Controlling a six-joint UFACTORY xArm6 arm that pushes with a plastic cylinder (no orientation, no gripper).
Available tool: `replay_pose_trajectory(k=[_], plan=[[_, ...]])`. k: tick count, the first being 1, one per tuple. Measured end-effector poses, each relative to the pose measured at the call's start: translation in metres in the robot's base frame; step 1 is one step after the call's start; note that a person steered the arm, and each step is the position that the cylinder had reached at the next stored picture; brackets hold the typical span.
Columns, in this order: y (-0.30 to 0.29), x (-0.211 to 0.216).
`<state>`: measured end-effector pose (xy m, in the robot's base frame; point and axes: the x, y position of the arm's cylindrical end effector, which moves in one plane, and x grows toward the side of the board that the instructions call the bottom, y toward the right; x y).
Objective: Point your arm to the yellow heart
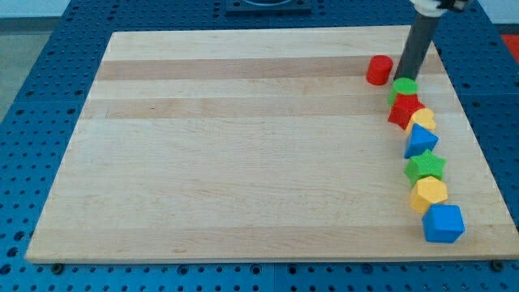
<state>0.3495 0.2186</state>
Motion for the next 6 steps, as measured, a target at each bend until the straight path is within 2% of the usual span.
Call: replay_pose_trajectory(k=[2, 4, 5, 6], plan=[[0.031, 0.019], [0.031, 0.021], [0.035, 0.054], [0.037, 0.054]])
